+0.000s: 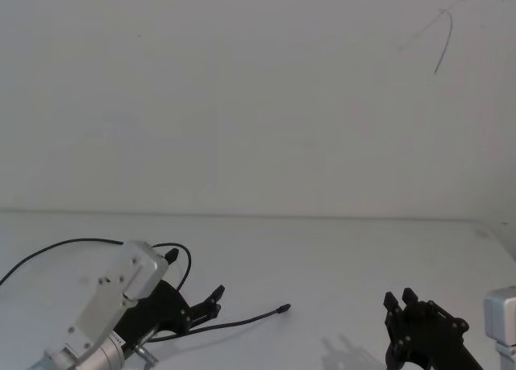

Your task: Pick up the data cable with the one hand.

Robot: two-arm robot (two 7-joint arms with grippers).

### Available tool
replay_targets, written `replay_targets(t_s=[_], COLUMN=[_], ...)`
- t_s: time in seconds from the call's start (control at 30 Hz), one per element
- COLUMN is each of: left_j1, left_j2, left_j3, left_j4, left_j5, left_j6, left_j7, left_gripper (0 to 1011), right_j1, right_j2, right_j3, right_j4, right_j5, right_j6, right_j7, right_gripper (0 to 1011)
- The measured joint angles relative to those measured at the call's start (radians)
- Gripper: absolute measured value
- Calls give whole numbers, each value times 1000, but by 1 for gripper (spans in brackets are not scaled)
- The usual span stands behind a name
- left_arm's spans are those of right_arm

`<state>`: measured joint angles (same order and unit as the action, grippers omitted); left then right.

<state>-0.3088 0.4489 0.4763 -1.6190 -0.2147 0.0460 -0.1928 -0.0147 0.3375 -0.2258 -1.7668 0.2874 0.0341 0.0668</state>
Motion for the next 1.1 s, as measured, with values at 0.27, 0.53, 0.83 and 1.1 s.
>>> replay_targets(t_s=[0.27,0.53,0.83,1.1], left_j1=[-47,-107,-174,-204], left_j2=[39,77,104,111], left_j3=[16,40,74,94], left_j4=[14,46,113,165], left_j5=[-18,-43,-68,-66], left_j6=[9,15,33,61], left_j7=[-120,-277,-426,-458], left_gripper=[1001,1001,1001,1001], right_j1=[0,0,0,0], right_j2=[0,0,0,0], right_j3=[0,0,0,0], right_j4=[0,0,0,0], right_j5=[0,0,0,0], right_j6=[0,0,0,0], right_j7=[0,0,0,0], right_gripper=[251,251,251,251])
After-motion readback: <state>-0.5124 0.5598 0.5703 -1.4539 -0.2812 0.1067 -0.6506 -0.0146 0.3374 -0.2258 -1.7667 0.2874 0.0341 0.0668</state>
